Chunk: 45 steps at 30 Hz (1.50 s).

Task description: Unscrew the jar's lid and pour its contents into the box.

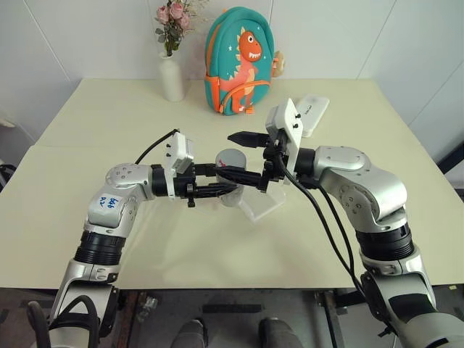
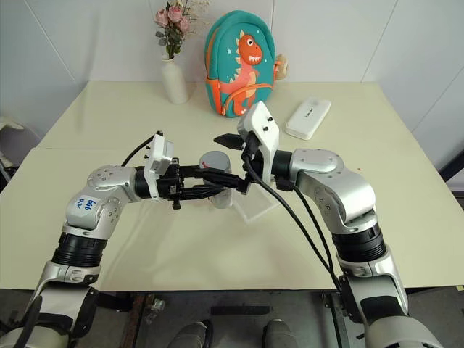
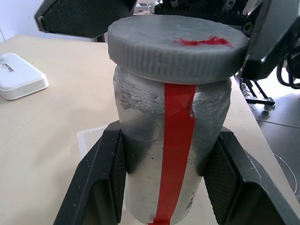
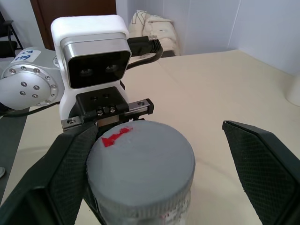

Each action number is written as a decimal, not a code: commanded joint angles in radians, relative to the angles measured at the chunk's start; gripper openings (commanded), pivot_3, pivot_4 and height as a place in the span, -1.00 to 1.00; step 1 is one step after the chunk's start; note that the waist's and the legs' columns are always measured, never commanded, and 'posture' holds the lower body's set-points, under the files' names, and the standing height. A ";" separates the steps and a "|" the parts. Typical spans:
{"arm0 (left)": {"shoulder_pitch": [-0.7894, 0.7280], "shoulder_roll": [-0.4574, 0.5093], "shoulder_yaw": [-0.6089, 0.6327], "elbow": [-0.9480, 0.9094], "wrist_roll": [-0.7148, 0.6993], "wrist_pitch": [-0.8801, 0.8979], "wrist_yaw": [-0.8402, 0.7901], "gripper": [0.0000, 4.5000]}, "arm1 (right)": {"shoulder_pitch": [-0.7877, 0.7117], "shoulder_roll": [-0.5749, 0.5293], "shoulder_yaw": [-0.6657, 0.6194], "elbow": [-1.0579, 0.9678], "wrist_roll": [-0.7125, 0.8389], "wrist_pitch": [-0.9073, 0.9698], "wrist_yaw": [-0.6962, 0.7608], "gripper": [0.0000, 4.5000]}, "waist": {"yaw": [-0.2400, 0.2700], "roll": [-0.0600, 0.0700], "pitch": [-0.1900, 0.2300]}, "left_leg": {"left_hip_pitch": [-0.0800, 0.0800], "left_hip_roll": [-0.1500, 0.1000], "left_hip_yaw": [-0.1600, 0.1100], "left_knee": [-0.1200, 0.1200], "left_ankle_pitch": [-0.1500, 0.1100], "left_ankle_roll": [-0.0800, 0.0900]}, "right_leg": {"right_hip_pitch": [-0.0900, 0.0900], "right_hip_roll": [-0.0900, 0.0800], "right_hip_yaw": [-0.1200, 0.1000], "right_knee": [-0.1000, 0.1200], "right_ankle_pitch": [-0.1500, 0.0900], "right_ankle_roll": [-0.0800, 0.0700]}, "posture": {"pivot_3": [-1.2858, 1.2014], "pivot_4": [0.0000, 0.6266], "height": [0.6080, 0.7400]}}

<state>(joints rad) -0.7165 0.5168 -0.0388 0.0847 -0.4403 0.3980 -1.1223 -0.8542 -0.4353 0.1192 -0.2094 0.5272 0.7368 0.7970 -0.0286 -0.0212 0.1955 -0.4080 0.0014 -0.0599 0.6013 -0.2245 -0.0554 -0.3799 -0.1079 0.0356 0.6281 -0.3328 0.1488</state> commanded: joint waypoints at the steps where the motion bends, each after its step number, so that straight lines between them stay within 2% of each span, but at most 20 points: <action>1: -0.005 0.008 0.011 -0.041 -0.015 -0.013 -0.015 -0.17 | 0.000 -0.028 -0.048 -0.025 0.001 -0.004 -0.009 0.98 | 0.000 0.000 0.000 | 0.000 0.000 0.000 0.000 0.000 0.000 | 0.000 0.000 0.000 0.000 0.000 0.000 | 0.03 -0.52 1.00; 14: -0.008 0.004 0.009 -0.042 -0.013 -0.014 -0.020 -0.17 | -0.010 -0.016 -0.035 -0.058 0.081 0.017 0.024 0.98 | 0.000 0.000 0.000 | 0.000 0.000 0.000 0.000 0.000 0.000 | 0.000 0.000 0.000 0.000 0.000 0.000 | 0.03 -0.52 1.00; 37: -0.004 0.006 0.013 -0.041 -0.010 -0.021 -0.017 -0.17 | -0.017 -0.046 -0.020 -0.056 0.066 0.023 0.060 0.98 | 0.000 0.000 0.000 | 0.000 0.000 0.000 0.000 0.000 0.000 | 0.000 0.000 0.000 0.000 0.000 0.000 | 0.03 -0.52 1.00; 40: -0.005 0.006 0.013 -0.040 -0.010 -0.022 -0.017 -0.17 | -0.017 -0.047 -0.021 -0.057 0.067 0.026 0.066 0.73 | 0.000 0.000 0.000 | 0.000 0.000 0.000 0.000 0.000 0.000 | 0.000 0.000 0.000 0.000 0.000 0.000 | 0.03 -0.52 1.00; 44: -0.006 0.006 0.013 -0.038 -0.009 -0.022 -0.017 -0.17 | -0.021 -0.040 -0.032 -0.059 0.076 0.022 0.074 0.17 | 0.000 0.000 0.000 | 0.000 0.000 0.000 0.000 0.000 0.000 | 0.000 0.000 0.000 0.000 0.000 0.000 | 0.03 -0.52 1.00; 45: -0.006 0.006 0.012 -0.037 -0.009 -0.022 -0.017 -0.17 | -0.023 -0.037 -0.036 -0.059 0.080 0.020 0.076 0.13 | 0.000 0.000 0.000 | 0.000 0.000 0.000 0.000 0.000 0.000 | 0.000 0.000 0.000 0.000 0.000 0.000 | 0.03 -0.52 1.00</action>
<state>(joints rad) -0.7165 0.5168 -0.0385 0.0738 -0.4408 0.3913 -1.1341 -0.8510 -0.4708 0.1109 -0.2337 0.5849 0.7665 0.8656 -0.0283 -0.0212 0.1955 -0.4080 0.0014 -0.0600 0.6013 -0.2245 -0.0554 -0.3798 -0.1079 0.0356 0.6280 -0.3328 0.1488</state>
